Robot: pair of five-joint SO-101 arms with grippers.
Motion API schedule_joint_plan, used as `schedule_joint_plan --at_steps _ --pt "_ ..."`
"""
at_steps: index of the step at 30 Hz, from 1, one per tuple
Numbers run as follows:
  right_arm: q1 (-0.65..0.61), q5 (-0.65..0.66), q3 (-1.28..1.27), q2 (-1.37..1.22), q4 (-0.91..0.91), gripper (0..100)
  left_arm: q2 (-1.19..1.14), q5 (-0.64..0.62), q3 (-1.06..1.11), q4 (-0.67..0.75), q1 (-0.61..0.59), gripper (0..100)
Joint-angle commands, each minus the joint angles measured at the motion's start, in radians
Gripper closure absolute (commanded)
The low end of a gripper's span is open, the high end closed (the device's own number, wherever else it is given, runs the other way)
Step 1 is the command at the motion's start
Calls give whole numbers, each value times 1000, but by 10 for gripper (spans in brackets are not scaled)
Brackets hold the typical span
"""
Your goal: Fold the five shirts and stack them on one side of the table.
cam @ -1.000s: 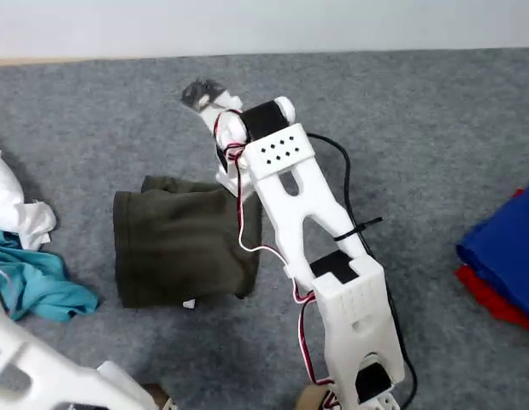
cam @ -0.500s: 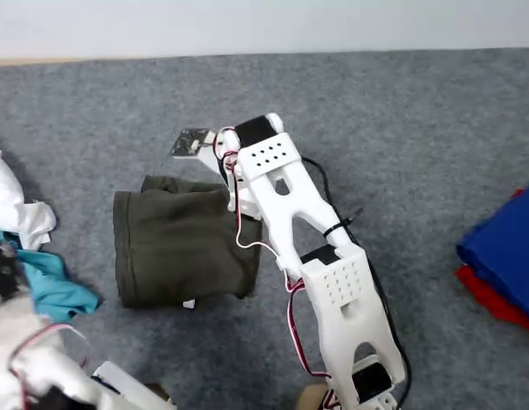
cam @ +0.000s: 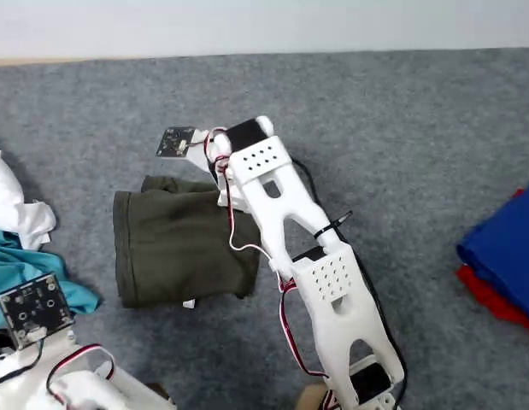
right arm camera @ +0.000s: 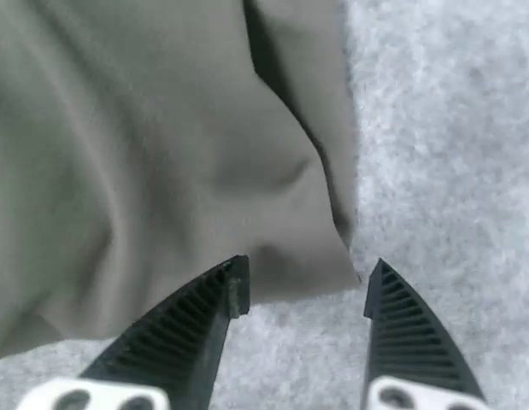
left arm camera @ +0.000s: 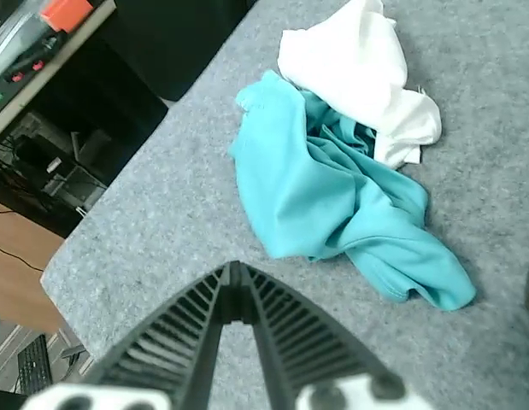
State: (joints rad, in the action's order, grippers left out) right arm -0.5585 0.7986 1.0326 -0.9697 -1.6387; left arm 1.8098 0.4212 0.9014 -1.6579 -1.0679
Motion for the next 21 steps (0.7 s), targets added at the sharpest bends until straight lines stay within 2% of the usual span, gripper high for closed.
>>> schedule_joint_plan --at_steps 1,15,21 --pt "-10 11 49 -4 42 764 6 3 2 26 -5 998" --pt "-4 11 48 -71 166 772 6 3 31 26 -5 998" --pt "4 11 44 -71 154 921 6 3 31 26 -5 998"
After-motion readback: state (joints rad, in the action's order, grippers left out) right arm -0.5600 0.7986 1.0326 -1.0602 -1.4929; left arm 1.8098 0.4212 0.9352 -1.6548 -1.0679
